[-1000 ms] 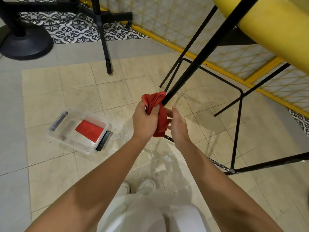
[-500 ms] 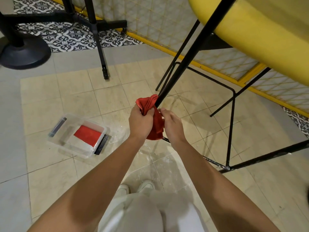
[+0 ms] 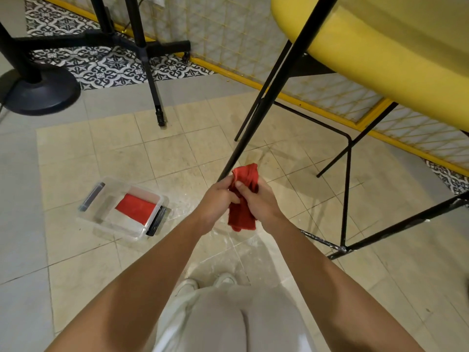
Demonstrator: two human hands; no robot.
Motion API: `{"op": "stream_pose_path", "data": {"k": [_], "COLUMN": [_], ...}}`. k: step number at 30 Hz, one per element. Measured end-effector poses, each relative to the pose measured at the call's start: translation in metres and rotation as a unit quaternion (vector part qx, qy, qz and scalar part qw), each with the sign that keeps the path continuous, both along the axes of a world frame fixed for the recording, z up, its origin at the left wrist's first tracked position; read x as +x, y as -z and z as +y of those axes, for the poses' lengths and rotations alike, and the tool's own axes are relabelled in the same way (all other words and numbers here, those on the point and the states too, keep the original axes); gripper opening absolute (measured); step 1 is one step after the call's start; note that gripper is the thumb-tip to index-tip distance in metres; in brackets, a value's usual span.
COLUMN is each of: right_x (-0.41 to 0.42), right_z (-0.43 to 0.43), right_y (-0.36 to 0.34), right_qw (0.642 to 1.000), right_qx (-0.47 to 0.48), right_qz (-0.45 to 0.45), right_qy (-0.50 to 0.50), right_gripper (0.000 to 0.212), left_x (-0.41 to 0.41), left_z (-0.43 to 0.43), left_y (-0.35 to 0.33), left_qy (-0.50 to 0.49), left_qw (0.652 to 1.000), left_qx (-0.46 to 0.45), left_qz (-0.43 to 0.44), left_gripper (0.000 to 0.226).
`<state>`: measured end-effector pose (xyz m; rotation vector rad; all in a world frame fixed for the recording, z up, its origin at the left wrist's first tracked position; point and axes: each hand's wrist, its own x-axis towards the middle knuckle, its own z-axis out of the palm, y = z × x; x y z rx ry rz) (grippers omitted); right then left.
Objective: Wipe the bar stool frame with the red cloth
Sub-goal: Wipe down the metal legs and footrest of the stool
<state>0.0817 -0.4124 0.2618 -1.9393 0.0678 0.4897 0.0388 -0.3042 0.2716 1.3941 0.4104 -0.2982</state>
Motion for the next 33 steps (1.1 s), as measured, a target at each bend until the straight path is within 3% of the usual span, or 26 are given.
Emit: {"op": "stream_pose_path", "data": {"k": [3, 6, 11, 17, 21, 24, 28, 33], "right_x": [0.007, 0.014, 0.015, 0.018, 0.024, 0.029, 0.045, 0.071], "right_z": [0.008, 0.019, 0.036, 0.046, 0.031, 0.021, 0.013, 0.005], "right_y": [-0.009, -0.014, 0.0, 0.03, 0.03, 0.026, 0.034, 0.044], "right_qw": [0.997, 0.988, 0.99, 0.99, 0.989, 0.992, 0.981, 0.982], "right_qx": [0.041, 0.087, 0.026, -0.101, -0.067, -0.014, -0.086, -0.102], "right_qz": [-0.036, -0.053, -0.114, -0.089, -0.129, -0.124, -0.126, -0.113], "right_qy": [0.056, 0.115, 0.084, 0.038, 0.004, -0.028, -0.121, -0.109], "right_gripper": [0.016, 0.028, 0.019, 0.022, 0.007, 0.02, 0.021, 0.015], "left_x": [0.005, 0.007, 0.012, 0.022, 0.03, 0.033, 0.041, 0.05], "left_z": [0.01, 0.021, 0.031, 0.031, 0.029, 0.027, 0.025, 0.028], "left_y": [-0.005, -0.007, -0.003, 0.011, 0.024, 0.038, 0.055, 0.068], "left_qy": [-0.041, -0.112, -0.178, -0.205, -0.198, -0.191, -0.187, -0.187], "left_qw": [0.999, 0.993, 0.983, 0.976, 0.978, 0.979, 0.98, 0.98], "left_qx": [0.007, 0.001, 0.034, 0.067, 0.07, 0.068, 0.065, 0.06], "left_qz": [-0.015, -0.022, -0.012, 0.0, 0.008, 0.014, 0.019, 0.028], "left_gripper": [0.066, 0.058, 0.042, 0.039, 0.034, 0.032, 0.03, 0.034]}}
